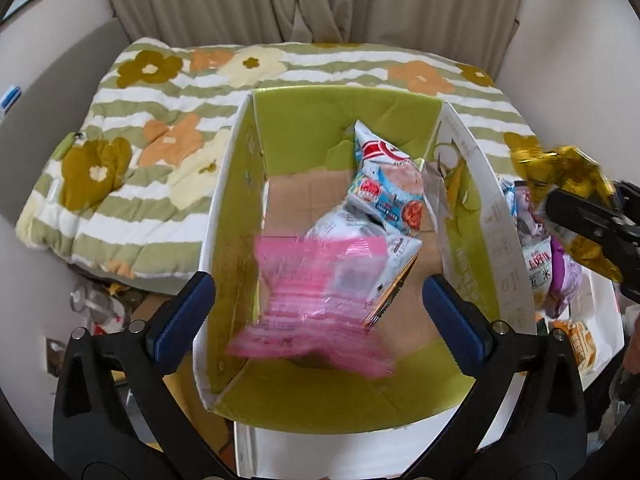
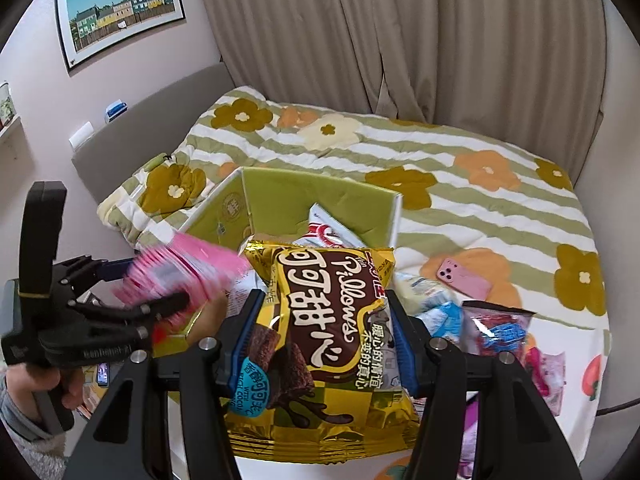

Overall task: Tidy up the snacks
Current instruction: 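Drop the pink striped bag into the box while the right tool drops the gold Pillows bag in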

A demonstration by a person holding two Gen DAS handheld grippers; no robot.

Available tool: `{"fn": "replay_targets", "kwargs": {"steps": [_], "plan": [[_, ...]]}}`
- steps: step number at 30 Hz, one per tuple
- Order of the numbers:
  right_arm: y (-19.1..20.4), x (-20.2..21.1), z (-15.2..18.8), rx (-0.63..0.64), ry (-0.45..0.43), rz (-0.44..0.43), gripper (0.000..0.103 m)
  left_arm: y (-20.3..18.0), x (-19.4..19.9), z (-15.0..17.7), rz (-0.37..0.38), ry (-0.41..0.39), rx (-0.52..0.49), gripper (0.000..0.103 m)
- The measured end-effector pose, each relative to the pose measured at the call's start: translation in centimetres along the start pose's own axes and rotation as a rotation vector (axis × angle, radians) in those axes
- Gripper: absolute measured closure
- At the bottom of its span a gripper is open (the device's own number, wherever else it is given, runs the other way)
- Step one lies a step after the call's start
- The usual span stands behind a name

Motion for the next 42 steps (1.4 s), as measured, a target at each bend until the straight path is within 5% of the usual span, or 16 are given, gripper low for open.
{"fn": "replay_targets", "kwargs": {"steps": [21,23,25,27,42], "plan": [[4.4,-7.5,2.2,-0.22,0.145,-0.091,0.048,3.1,-0.8,-0.8,0.06,0.042,-0.058,0.001],[4.6,-7.5,2.3,-0.222,0.141,-0.089,0.044,3.1,-0.9,-0.7,0.064,0.039,-0.062,0.0],[4.7,-7.7,2.5,-0.23,0.147,-0.091,0.019,3.3,-1.1,-0.5,0.067,0.032,-0.057,0.0],[4.3,-7.7,2.8,-0.237,0.14,-0.066,0.01,3.6,-1.1,-0.1,0.066,0.03,-0.052,0.0],[4.5,-4.6,2.6,-0.186,0.076,-0.094,0.009,3.5,2.3,1.4,-0.017,-0.037,-0.008,0.0]]}}
Point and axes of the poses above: each gripper's, at about its wrist camera, not at the fingertips, and x roughly against the way its jaws point, y to its left, z to its underside, the point moved 7 cm from there along -x, roughly the way its jaws point, and after that the axes turned 15 degrees about x, right-handed, at the moved point
